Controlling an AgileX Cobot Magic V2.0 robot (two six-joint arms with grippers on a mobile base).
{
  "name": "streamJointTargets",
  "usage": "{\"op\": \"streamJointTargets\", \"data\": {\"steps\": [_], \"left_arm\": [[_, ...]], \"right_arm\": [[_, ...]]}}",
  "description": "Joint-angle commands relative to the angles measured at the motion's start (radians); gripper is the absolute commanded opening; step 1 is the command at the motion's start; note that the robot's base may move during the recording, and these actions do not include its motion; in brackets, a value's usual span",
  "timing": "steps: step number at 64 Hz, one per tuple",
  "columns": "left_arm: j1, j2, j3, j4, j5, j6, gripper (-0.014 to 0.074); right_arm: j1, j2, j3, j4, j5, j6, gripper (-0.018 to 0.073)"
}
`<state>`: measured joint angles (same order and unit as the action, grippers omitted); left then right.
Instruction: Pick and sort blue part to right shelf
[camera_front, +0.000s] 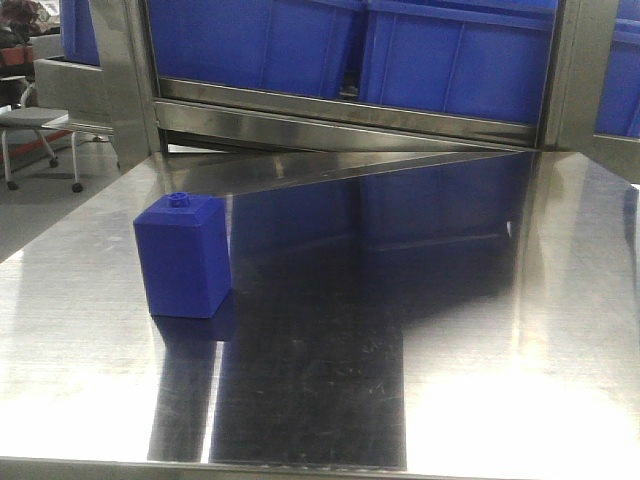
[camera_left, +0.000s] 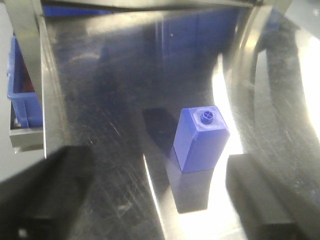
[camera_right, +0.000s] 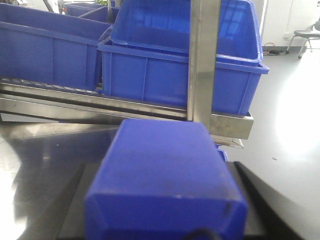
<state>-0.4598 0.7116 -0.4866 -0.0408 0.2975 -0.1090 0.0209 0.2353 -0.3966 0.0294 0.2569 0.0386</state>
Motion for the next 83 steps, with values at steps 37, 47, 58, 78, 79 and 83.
{"op": "streamJointTargets", "data": {"steps": [37,47,58,78,79,83], "left_arm": [[-0.048,0.664,-0.745,-0.004,0.696,-0.372,0.0682],[-0.063,0.775,-0.874,-0.007,0.817,-0.393,0.0682],[-0.075,0.875,-0.959,-0.009,0.895,-0.393,0.0682],[-0.121,0.979,-0.993,-0.009,0.923,-0.393,0.0682],[-0.123,0.981,-0.993,-0.009,0.923,-0.393,0.0682],[-0.13,0.985,-0.993,-0.009,0.923,-0.393,0.0682]], "right_arm": [[-0.005,0.008,-0.028,-0.009,-0.091,-0.008,0.0432],[-0.005,0.008,-0.028,-0.009,-0.091,-0.008,0.0432],[-0.005,0.008,-0.028,-0.009,-0.091,-0.008,0.0432],[-0.005,0.008,-0.028,-0.009,-0.091,-0.008,0.0432],[-0.005,0.008,-0.028,-0.009,-0.091,-0.008,0.0432],[-0.005,0.008,-0.028,-0.009,-0.091,-0.008,0.0432]]}}
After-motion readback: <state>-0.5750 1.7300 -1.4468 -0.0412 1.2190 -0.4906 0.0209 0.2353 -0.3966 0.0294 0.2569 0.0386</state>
